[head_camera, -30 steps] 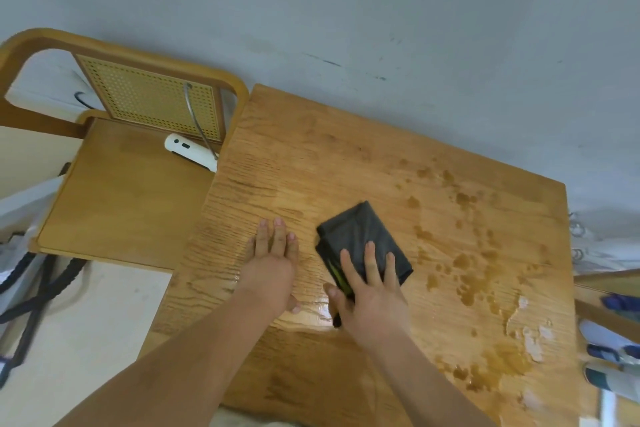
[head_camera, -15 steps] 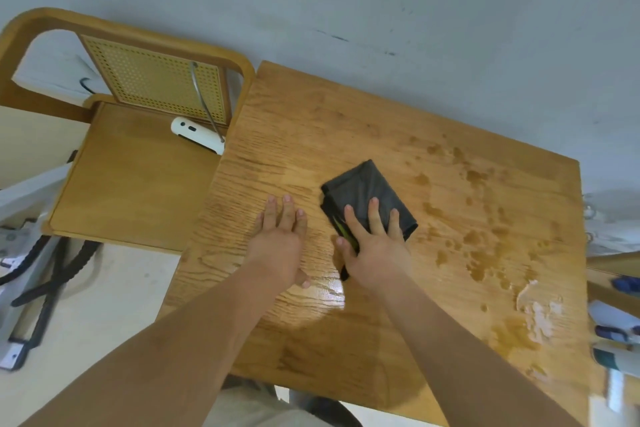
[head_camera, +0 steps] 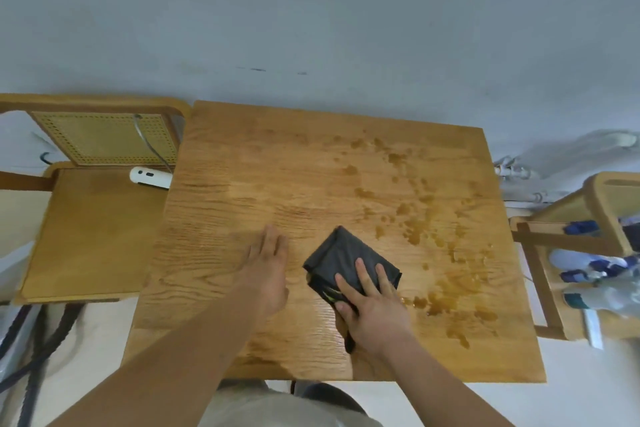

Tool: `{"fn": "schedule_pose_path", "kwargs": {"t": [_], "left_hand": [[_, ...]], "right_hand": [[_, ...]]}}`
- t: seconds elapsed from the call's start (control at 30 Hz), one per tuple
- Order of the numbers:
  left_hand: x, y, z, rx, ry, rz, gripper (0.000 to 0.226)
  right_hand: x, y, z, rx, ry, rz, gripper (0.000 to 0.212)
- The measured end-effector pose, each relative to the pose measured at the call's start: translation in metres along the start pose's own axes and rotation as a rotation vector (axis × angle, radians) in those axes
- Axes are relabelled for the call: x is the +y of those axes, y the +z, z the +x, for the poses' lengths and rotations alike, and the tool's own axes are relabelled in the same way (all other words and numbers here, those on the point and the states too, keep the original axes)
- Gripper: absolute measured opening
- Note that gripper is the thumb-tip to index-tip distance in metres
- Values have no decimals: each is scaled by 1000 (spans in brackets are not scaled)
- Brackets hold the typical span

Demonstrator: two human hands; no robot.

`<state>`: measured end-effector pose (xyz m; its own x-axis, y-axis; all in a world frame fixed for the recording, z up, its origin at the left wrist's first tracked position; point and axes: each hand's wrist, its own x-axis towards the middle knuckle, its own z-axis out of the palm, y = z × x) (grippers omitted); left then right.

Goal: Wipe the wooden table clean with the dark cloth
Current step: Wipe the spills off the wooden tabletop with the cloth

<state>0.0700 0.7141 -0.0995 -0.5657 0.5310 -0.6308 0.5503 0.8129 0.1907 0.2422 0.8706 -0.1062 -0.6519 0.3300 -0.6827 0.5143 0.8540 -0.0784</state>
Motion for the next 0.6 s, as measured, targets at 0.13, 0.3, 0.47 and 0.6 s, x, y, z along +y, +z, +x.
{"fn": "schedule_pose_path", "kwargs": {"t": [0.13,0.3,0.47,0.6], "left_hand": [[14,9,-1,-30,9,50,101],[11,-4,-1,-55,7,72,96],[-9,-19,11,-24,19,27,95],[-31,-22,25,40,77,145,86]], "right_hand": [[-18,-1,0,8,42,73,67],[-27,14,-14,24,-21,68,68],[-46,-9,14,35,39,92,64],[-66,-17,35,26,106,40,65]]}}
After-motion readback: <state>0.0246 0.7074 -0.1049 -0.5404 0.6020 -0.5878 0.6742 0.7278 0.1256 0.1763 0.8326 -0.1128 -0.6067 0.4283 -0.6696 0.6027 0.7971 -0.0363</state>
